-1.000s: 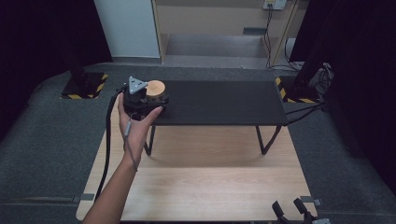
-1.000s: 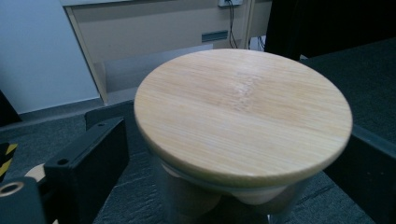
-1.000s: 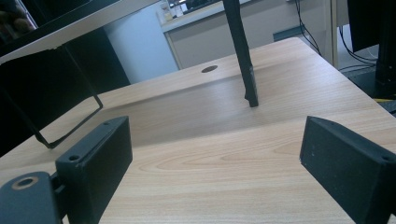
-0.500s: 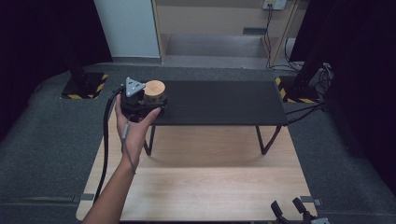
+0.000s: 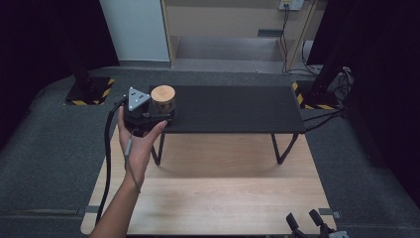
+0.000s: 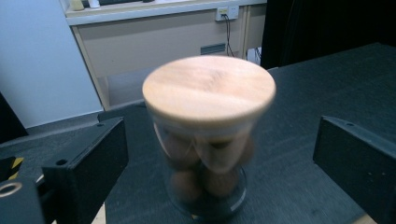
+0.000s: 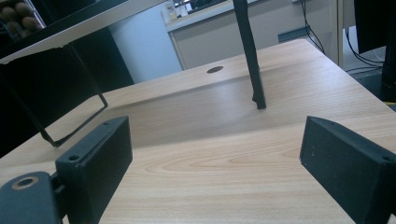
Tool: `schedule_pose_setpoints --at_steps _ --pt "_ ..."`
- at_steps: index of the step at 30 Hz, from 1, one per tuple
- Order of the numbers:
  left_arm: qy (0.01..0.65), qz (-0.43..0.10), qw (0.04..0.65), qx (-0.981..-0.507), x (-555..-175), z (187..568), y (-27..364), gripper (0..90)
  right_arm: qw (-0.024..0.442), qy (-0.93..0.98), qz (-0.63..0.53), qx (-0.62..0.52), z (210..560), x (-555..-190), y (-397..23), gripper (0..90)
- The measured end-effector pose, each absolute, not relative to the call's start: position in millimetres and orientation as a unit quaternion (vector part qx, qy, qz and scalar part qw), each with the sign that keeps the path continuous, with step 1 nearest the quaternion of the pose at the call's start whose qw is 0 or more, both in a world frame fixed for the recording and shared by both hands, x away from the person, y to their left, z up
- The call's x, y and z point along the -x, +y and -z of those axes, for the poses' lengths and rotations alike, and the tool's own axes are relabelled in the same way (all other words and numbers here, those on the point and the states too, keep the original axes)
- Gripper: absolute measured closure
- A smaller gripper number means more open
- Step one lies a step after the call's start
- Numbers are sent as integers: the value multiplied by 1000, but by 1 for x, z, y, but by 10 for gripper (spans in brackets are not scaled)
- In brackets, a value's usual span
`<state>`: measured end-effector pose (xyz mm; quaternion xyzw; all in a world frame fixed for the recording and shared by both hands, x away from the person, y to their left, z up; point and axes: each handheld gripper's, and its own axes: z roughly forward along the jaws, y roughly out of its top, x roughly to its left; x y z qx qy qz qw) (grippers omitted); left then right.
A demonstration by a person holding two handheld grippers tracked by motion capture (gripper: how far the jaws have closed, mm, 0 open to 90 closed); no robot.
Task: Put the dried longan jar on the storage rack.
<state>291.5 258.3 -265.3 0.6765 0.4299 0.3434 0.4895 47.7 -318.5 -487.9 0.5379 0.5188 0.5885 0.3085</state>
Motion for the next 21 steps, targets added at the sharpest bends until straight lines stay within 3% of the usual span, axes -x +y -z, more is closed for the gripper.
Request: schedule_pose_setpoints --at_steps 21 --pt "407 -350 518 -667 -211 315 266 26 301 528 -595 -526 487 -52 -313 93"
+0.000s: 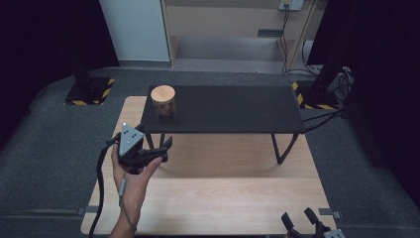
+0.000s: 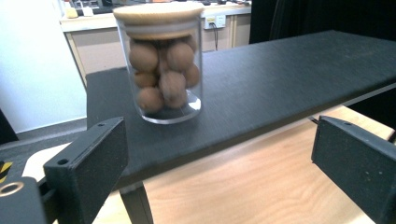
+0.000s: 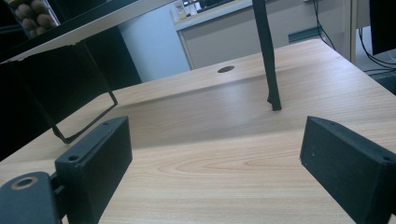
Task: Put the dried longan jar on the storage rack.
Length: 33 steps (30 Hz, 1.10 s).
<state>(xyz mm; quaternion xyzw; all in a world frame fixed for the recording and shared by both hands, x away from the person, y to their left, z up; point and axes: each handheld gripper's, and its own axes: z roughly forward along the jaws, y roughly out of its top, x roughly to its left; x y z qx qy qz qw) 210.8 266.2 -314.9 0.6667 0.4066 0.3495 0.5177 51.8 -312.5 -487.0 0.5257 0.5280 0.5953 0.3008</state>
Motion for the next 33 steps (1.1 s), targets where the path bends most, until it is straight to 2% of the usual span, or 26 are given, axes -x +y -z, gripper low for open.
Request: schedule_pose_setpoints --at_steps 33 --pt "438 -329 529 -648 -150 389 302 23 292 540 -599 -513 486 -58 -303 92"
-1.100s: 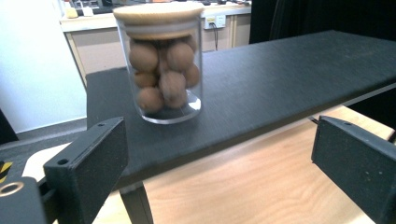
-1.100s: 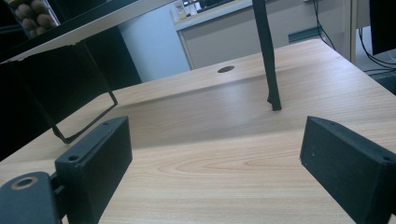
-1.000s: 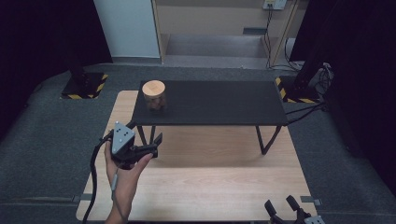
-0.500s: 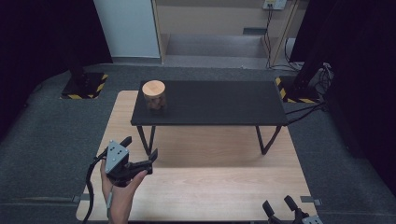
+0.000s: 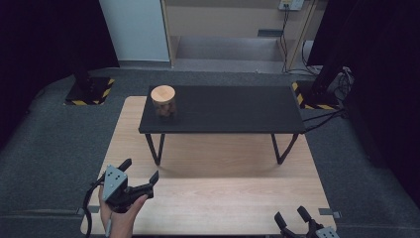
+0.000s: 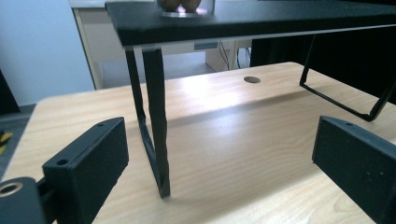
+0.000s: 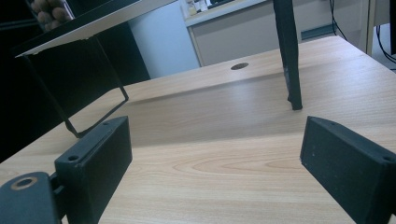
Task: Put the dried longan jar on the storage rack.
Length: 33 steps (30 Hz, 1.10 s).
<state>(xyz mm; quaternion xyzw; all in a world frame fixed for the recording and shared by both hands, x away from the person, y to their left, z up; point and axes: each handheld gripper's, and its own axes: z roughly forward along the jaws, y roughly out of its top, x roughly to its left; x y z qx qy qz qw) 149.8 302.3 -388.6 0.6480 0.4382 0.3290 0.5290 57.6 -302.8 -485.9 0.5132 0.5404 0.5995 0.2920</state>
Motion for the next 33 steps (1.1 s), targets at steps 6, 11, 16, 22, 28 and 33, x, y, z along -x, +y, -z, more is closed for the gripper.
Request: schedule_pose_setpoints --at_steps 6,11,16,22,28,33 --pt "445 -326 532 -642 -140 412 312 23 289 544 -598 -513 486 -59 -301 92" --pt "444 -327 536 -639 -131 429 314 23 288 547 -599 -510 485 -62 -299 91" --pt "441 -335 532 -641 -125 437 315 22 289 546 -599 -509 485 -65 -296 91" --pt "441 -338 529 -641 -121 443 318 21 289 549 -600 -505 483 -69 -294 91" --pt "439 -337 526 -646 -119 446 325 21 287 552 -599 -503 482 -71 -292 91" --pt "443 -330 526 -647 -121 448 325 18 286 552 -600 -503 483 -74 -289 90"
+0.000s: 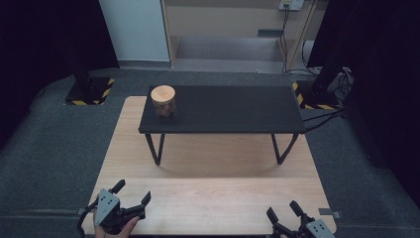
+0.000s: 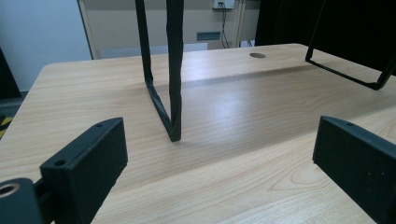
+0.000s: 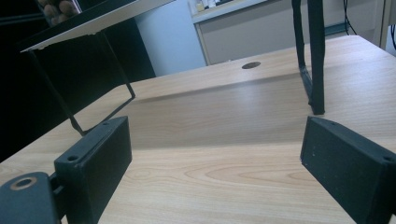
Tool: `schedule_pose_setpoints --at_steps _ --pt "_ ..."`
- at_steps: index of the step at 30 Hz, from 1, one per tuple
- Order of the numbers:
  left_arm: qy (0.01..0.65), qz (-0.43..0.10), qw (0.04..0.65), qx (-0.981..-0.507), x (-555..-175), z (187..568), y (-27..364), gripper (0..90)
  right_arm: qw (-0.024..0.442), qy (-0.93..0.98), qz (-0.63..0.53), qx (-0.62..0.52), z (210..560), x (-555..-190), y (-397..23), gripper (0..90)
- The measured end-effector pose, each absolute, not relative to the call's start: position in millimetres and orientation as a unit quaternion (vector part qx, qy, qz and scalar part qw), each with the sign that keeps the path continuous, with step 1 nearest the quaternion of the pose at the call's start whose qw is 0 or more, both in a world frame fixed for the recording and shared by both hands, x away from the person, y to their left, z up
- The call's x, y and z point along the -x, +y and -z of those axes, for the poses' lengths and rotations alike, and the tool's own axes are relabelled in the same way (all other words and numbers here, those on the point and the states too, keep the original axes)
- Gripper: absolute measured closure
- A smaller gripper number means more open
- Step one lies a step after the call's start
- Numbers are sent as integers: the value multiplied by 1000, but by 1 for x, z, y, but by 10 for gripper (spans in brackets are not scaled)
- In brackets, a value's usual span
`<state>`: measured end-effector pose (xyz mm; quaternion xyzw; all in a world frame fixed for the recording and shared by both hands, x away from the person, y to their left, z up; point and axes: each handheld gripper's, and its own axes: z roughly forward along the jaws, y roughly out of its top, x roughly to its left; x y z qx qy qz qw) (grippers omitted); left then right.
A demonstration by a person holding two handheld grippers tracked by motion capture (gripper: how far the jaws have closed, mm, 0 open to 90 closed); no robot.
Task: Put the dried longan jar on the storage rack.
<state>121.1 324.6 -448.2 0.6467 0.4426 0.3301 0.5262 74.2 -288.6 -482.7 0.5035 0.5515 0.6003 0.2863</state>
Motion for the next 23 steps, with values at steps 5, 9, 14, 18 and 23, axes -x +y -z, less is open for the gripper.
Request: schedule_pose_setpoints --at_steps 5,9,14,18,23 --pt "446 -330 527 -644 -120 452 323 18 285 554 -602 -500 482 -77 -286 90" --pt "447 -331 529 -641 -119 453 325 18 286 554 -602 -499 482 -78 -287 90" --pt "444 -329 532 -642 -121 453 325 19 284 555 -601 -501 483 -79 -286 90" --pt "444 -330 529 -643 -120 452 323 19 282 554 -602 -501 483 -79 -285 84" --pt "442 -337 527 -643 -113 448 322 16 291 549 -605 -497 477 -75 -282 57"
